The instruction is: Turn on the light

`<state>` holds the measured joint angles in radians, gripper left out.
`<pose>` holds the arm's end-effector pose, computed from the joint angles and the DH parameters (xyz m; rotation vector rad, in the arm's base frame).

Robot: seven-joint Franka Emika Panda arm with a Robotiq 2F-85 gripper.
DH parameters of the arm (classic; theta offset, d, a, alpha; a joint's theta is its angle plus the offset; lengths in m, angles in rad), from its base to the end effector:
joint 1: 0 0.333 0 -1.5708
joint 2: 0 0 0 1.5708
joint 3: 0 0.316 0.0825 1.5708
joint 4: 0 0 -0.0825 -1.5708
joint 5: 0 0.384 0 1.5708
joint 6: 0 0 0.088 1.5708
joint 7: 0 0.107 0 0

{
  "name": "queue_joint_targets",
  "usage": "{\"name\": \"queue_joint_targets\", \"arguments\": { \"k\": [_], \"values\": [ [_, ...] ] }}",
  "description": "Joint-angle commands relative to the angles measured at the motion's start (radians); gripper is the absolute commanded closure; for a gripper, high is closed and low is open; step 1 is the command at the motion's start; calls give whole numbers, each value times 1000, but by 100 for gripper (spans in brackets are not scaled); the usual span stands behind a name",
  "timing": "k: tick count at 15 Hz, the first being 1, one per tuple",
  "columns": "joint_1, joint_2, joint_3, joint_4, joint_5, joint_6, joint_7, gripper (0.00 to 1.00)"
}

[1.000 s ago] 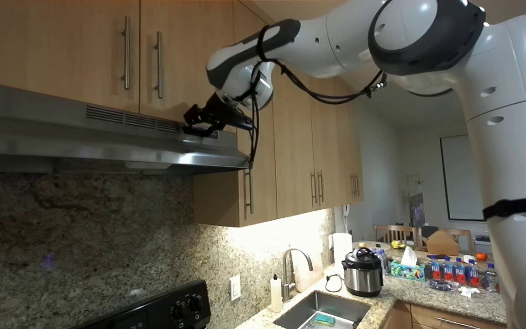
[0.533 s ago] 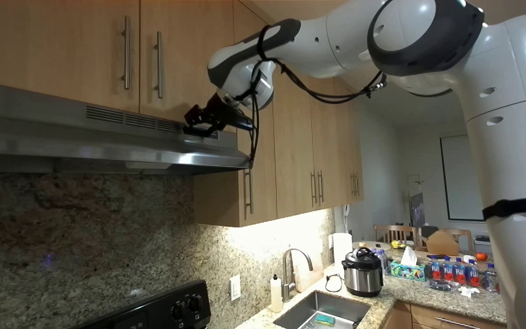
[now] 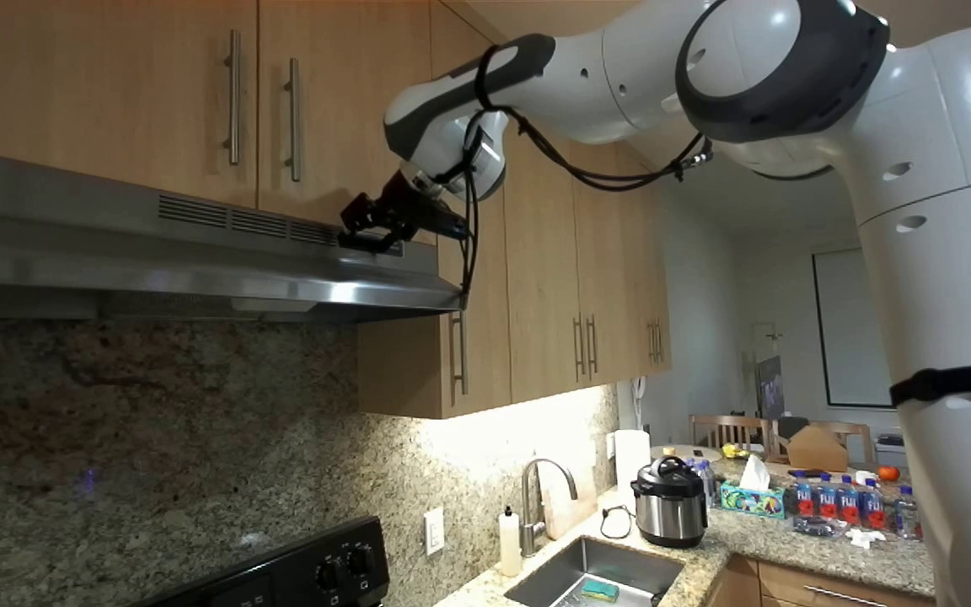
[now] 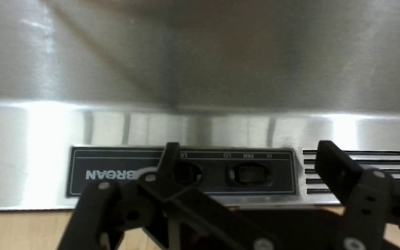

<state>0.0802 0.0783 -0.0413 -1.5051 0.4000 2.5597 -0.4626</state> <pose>0.6296 0.0201 0.7311 -2.5907 -0.3703 -1.4599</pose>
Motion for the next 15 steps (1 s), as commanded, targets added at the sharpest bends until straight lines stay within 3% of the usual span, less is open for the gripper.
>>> {"name": "queue_joint_targets", "arguments": {
  "k": [1, 15],
  "values": [
    [3, 26, 8, 41, 8, -36, -40, 0],
    [26, 57, 18, 102, -71, -61, -2, 0]
  ]
}}
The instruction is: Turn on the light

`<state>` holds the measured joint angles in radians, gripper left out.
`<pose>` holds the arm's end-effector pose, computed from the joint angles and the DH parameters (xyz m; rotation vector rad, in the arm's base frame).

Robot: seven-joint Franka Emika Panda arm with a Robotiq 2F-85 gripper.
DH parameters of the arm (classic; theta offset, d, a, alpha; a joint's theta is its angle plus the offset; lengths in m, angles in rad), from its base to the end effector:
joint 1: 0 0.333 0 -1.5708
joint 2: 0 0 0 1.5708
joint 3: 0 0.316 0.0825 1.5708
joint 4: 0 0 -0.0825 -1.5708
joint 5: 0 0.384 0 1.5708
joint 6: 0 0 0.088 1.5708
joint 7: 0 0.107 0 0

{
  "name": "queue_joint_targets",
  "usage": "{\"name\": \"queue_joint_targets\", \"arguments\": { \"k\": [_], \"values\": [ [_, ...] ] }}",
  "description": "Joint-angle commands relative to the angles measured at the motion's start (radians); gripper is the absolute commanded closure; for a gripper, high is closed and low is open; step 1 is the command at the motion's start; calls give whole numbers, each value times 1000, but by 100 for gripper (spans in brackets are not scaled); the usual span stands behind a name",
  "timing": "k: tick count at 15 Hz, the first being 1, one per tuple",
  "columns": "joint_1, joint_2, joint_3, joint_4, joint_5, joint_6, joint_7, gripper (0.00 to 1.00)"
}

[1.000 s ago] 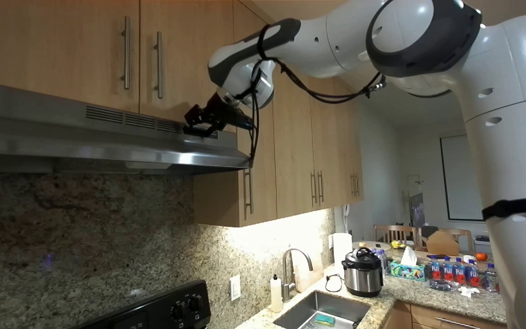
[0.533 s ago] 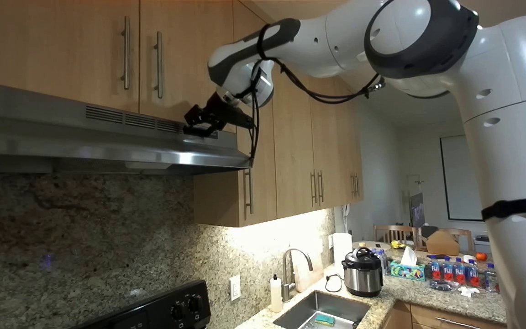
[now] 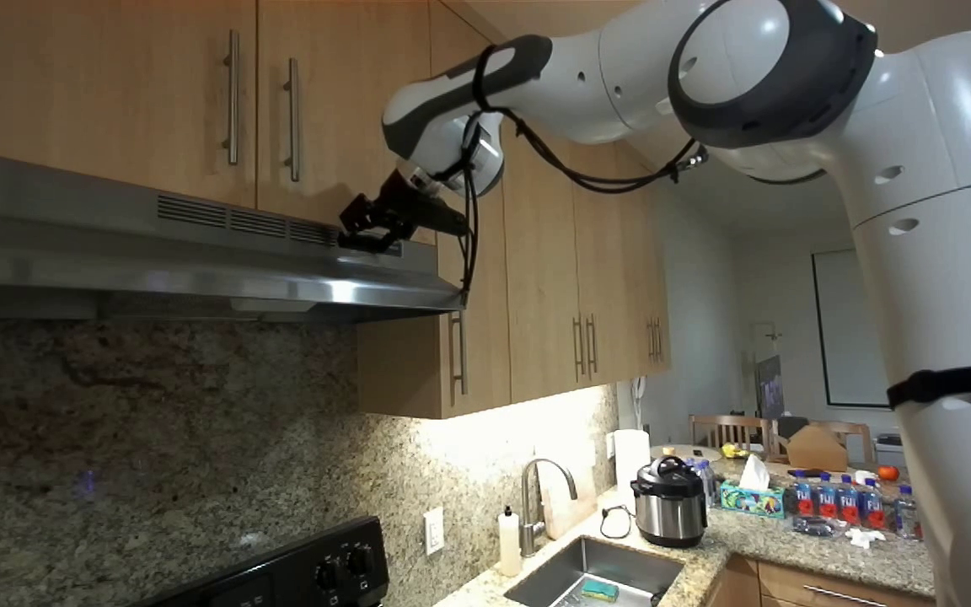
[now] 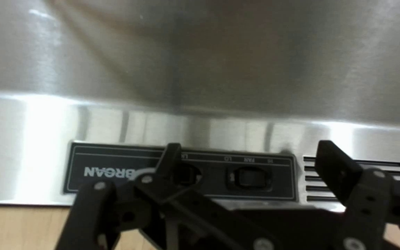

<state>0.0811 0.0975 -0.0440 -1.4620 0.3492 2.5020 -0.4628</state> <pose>0.6338 0.0231 0.7343 -2.6379 -0.4352 -1.4253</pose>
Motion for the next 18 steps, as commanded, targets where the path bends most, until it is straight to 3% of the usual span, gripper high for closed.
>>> {"name": "queue_joint_targets", "arguments": {
  "k": [1, 11, 18],
  "values": [
    [26, 39, 22, 61, -26, -5, -5, 0],
    [71, 67, 42, 111, -52, -5, 2, 0],
    [77, -33, 31, -14, -75, 75, 20, 0]
  ]
}}
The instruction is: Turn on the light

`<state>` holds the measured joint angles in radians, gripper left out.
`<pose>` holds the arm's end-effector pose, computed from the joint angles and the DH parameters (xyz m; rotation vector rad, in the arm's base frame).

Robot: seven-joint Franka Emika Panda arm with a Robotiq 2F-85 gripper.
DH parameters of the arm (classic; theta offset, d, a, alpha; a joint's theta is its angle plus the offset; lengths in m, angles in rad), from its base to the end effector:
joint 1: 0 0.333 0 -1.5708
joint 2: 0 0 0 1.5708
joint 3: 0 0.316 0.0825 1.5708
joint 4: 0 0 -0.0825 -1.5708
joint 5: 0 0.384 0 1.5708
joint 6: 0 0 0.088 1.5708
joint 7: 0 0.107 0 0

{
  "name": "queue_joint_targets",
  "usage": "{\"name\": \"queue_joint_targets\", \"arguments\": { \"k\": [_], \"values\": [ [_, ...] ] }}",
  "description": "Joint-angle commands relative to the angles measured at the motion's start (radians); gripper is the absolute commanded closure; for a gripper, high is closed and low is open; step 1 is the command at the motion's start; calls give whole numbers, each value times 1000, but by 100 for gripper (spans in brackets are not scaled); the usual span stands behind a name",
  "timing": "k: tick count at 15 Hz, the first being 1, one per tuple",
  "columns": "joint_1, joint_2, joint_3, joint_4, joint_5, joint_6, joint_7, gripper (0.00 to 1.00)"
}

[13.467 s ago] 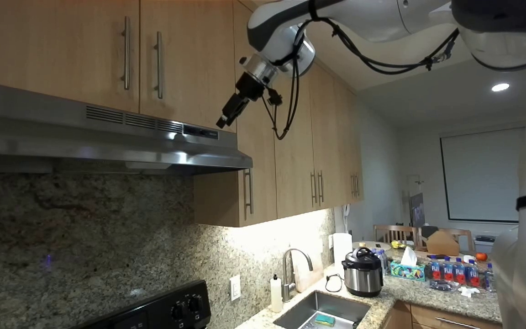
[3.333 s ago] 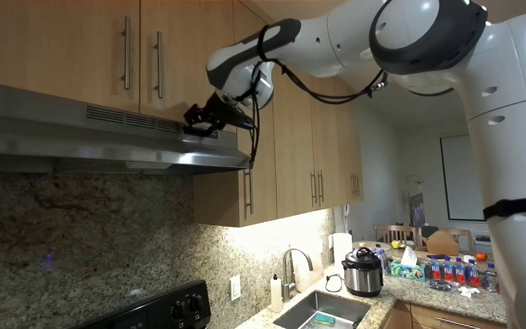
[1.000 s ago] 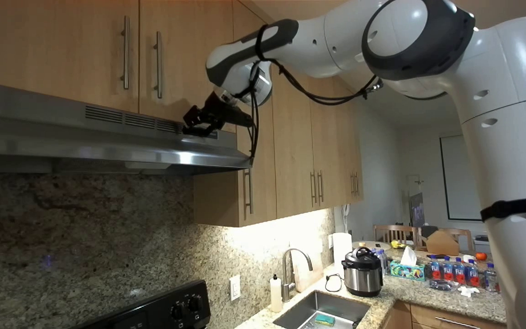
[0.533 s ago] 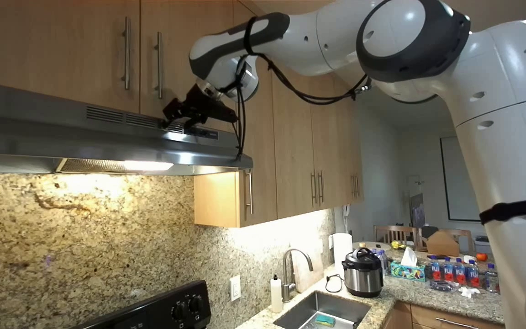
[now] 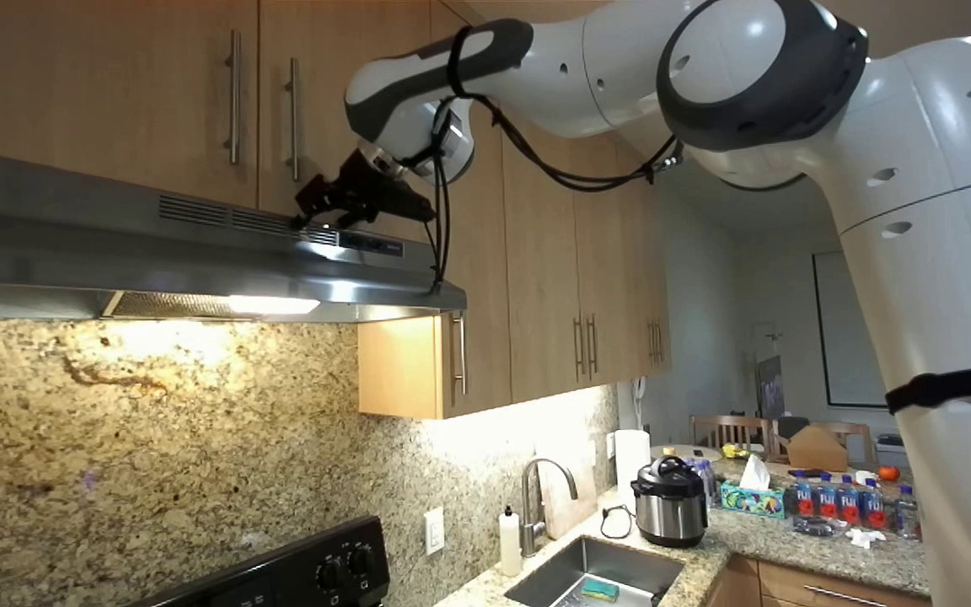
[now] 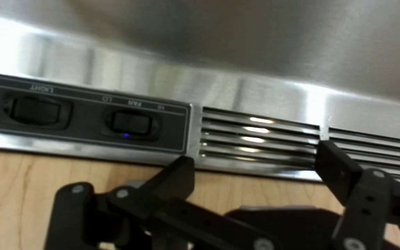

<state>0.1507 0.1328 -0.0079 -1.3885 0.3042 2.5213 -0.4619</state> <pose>0.6345 0.0889 0.7525 -2.5677 -0.5925 -1.4827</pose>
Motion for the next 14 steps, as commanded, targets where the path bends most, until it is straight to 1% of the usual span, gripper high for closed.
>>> {"name": "queue_joint_targets", "arguments": {
  "k": [1, 5, 9, 13, 14],
  "values": [
    [9, -82, -5, -106, -31, 69, 21, 0],
    [17, -152, 1, -220, -41, 123, 36, 0],
    [17, -238, 6, -373, -75, 164, 62, 0],
    [-1, -350, 19, -553, -149, 276, 154, 0],
    [-24, -385, 40, -597, -188, 306, 195, 0]
  ]
}}
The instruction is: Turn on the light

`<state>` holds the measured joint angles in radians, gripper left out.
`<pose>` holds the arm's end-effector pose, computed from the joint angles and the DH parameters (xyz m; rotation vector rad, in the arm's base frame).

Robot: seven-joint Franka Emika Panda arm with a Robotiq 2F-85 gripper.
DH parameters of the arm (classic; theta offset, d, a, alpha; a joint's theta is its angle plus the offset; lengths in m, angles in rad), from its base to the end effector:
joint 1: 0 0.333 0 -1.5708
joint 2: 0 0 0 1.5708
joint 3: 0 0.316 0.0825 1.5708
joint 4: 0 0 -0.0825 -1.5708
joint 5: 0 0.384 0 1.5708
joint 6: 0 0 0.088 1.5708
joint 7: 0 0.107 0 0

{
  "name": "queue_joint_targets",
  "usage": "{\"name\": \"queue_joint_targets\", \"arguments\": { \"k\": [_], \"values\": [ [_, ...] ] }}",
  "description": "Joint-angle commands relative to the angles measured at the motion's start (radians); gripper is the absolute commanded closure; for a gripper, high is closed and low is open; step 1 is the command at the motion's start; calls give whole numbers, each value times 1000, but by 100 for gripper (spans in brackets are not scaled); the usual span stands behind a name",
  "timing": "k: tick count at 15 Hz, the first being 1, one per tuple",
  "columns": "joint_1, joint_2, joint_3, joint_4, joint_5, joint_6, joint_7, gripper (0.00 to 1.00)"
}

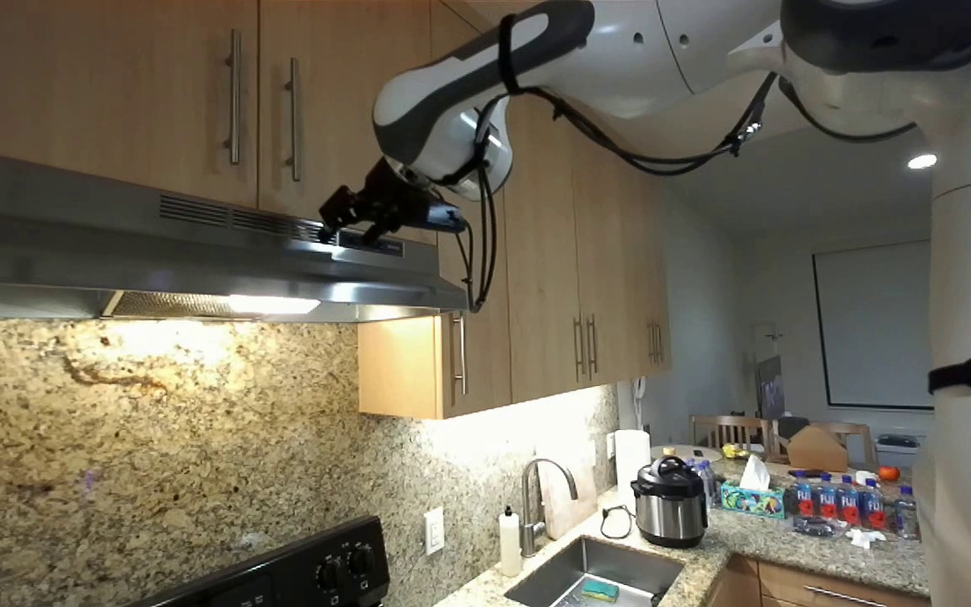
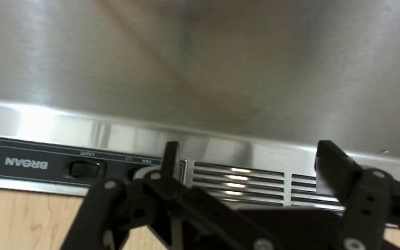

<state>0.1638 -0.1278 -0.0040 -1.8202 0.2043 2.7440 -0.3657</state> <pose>0.5632 0.0824 0.7147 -2.6111 -0.5056 -1.5571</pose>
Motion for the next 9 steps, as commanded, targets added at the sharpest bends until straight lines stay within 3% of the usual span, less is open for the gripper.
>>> {"name": "queue_joint_targets", "arguments": {
  "k": [1, 3, 6, 9],
  "values": [
    [-48, -151, 43, -199, -125, 101, 137, 0],
    [-69, -211, 56, -271, -179, 147, 197, 0],
    [-78, -296, 65, -357, -220, 104, 214, 0],
    [-34, -369, 46, -443, -197, 45, 182, 0]
  ]
}}
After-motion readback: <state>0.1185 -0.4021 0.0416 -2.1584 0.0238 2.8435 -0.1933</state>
